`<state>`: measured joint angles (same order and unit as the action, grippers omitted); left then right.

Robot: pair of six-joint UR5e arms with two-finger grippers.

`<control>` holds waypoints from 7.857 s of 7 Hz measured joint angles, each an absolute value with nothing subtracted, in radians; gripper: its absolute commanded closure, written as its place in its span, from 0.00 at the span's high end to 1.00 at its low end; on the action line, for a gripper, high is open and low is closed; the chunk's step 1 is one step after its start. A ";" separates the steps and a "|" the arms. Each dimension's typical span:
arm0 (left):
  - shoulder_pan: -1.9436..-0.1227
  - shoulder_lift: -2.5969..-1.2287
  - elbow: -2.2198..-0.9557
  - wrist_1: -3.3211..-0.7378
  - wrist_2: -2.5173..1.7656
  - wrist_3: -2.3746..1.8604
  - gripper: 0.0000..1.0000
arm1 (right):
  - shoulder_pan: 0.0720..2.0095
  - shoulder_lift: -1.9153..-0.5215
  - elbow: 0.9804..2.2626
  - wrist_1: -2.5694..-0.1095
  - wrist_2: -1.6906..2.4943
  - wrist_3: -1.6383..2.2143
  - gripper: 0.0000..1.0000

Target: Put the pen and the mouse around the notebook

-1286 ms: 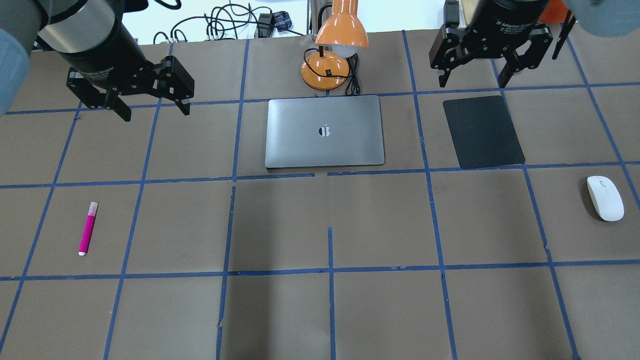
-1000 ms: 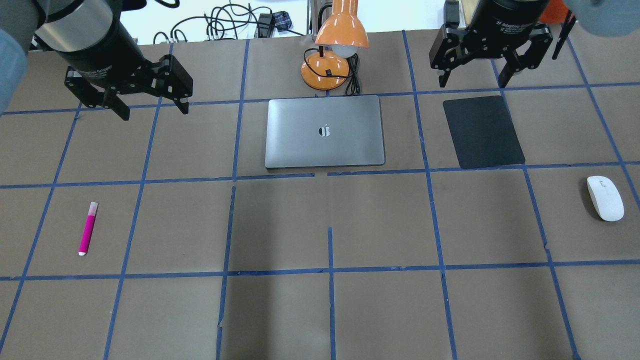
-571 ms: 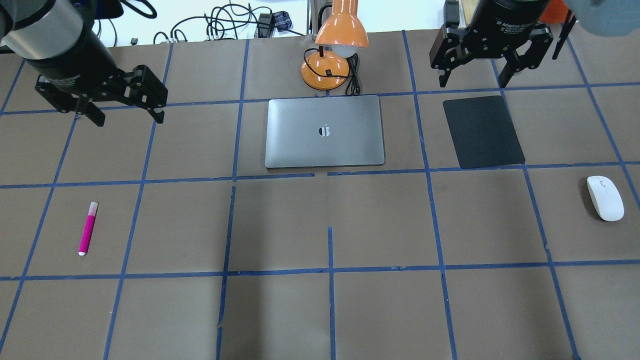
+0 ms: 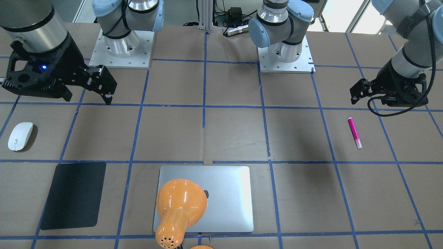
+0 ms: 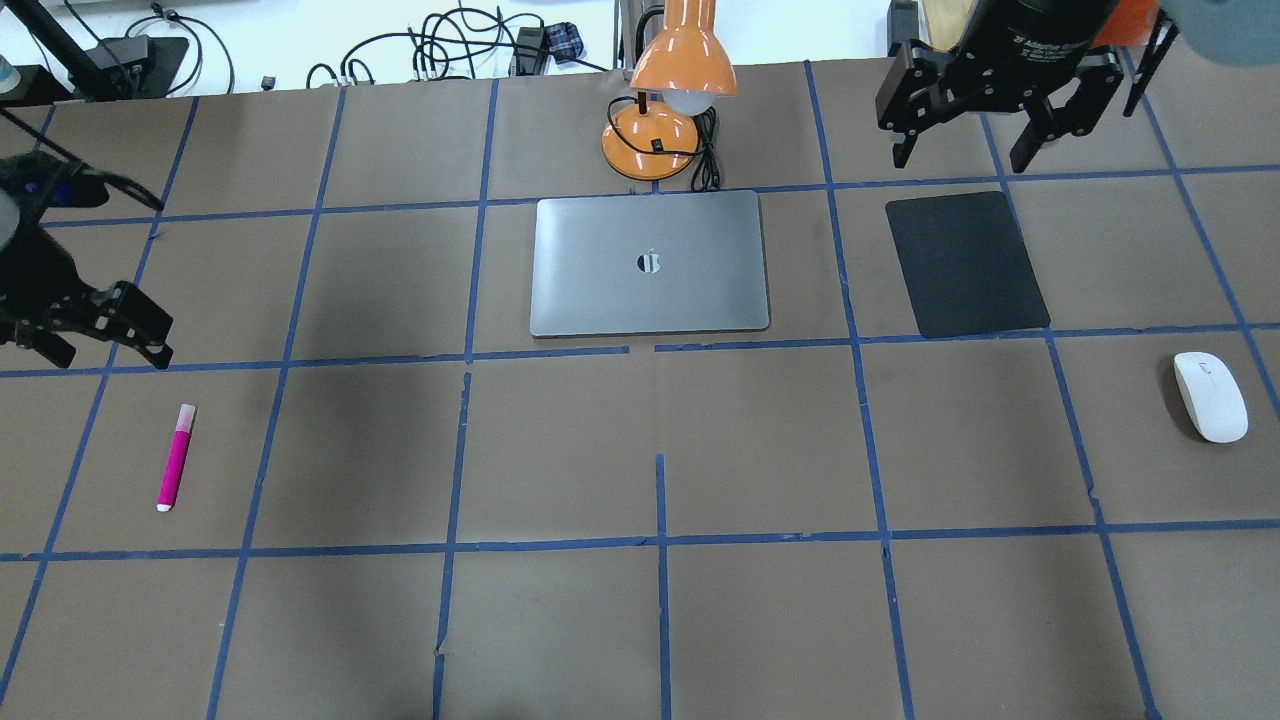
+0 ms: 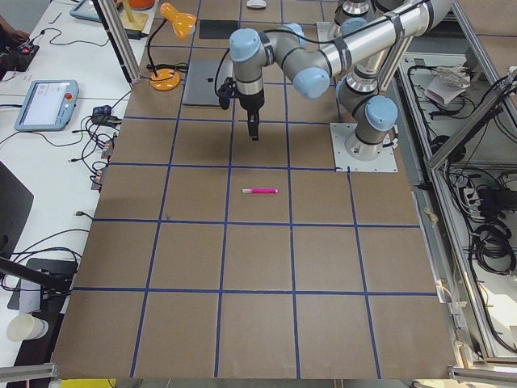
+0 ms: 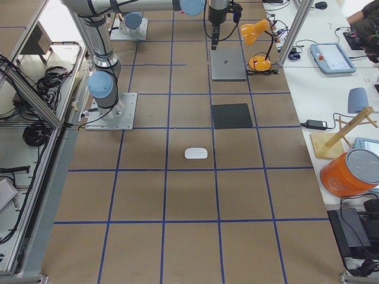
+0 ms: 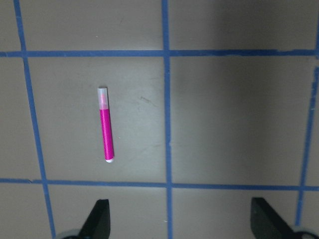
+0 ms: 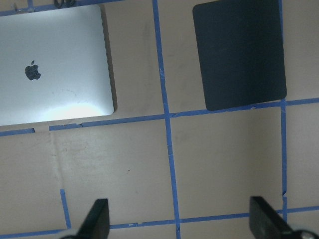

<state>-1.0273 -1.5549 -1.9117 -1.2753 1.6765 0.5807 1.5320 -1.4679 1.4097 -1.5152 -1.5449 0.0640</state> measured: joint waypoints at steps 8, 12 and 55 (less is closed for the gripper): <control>-0.785 -1.778 -2.224 -0.738 1.525 0.795 0.31 | 1.478 -1.632 1.397 -1.381 -1.477 0.040 1.00; -0.784 -1.787 -2.218 -0.736 1.523 0.798 0.27 | 1.352 -1.519 1.428 -1.441 -1.479 0.014 1.00; -1.604 -1.532 -1.601 -1.577 1.573 -0.095 1.00 | 1.378 -1.160 1.577 -2.063 -1.605 -0.220 1.00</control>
<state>-1.6041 -1.5317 -1.6011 -1.5769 1.5729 -0.0951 1.3779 -1.1598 1.5774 -2.0633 -1.6051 -0.2202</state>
